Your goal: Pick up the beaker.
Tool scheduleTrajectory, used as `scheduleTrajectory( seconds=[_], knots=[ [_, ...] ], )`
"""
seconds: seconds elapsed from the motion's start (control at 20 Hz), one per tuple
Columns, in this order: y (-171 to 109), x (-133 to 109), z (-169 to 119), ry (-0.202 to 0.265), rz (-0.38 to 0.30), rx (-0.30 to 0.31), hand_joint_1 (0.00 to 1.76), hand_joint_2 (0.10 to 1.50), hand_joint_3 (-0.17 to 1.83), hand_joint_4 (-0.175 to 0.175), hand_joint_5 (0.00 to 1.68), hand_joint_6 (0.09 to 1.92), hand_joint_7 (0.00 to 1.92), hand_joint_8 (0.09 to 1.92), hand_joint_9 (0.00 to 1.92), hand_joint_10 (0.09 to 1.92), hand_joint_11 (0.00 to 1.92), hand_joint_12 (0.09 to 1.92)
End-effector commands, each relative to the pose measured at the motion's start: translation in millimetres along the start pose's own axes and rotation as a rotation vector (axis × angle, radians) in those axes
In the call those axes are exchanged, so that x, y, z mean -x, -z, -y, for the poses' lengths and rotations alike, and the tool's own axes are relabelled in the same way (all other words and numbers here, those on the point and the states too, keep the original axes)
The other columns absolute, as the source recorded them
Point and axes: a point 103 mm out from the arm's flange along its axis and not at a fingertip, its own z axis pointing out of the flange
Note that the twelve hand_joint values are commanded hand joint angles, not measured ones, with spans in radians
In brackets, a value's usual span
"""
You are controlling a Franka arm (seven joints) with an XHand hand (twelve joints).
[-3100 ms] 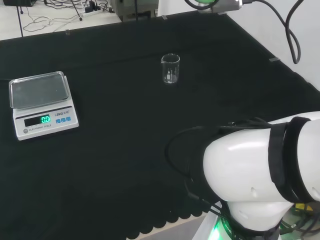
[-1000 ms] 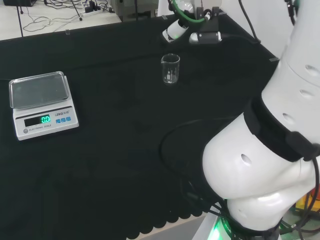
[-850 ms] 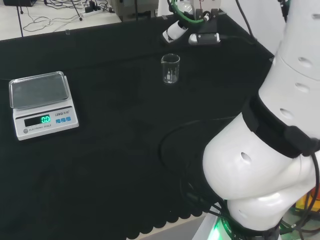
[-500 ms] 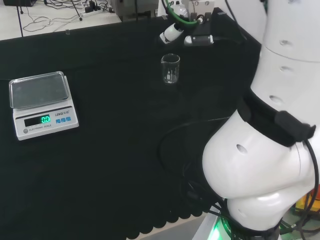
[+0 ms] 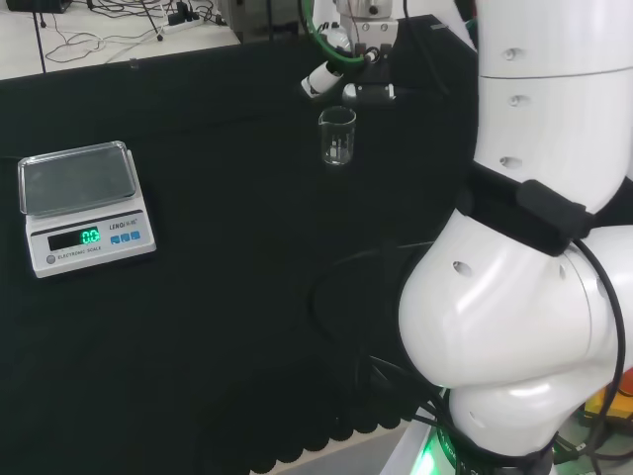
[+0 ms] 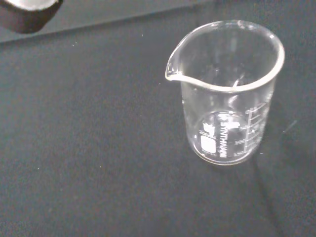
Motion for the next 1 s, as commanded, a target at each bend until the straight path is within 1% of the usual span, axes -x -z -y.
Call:
scheduleTrajectory(
  seconds=[0.05,0.2,0.45,0.65,0.8,1.0],
  knots=[
    [-32.7,-0.5,-25.7,-0.034,-0.054,-0.038,0.65,0.74,0.19,-0.006,0.12,0.09,0.06,0.69,0.08,0.84,0.00,0.96],
    [-45.6,7.0,-25.4,-0.049,-0.065,-0.061,0.65,0.74,0.19,-0.006,0.13,0.09,0.05,0.68,0.08,0.84,0.00,0.94],
    [-62.5,14.2,-19.5,-0.059,-0.075,-0.093,0.65,0.74,0.18,-0.005,0.13,0.09,0.05,0.68,0.08,0.84,0.00,0.93],
    [-75.1,16.1,-20.7,-0.067,-0.072,-0.118,0.65,0.74,0.18,-0.003,0.13,0.09,0.05,0.68,0.08,0.84,0.00,0.93],
    [-89.2,16.2,-21.7,-0.067,-0.065,-0.142,0.65,0.74,0.18,-0.002,0.13,0.09,0.05,0.68,0.08,0.84,0.00,0.92],
    [-106.4,17.2,-23.4,-0.080,-0.061,-0.172,0.65,0.74,0.18,-0.001,0.13,0.09,0.05,0.68,0.07,0.84,0.00,0.91]
  ],
)
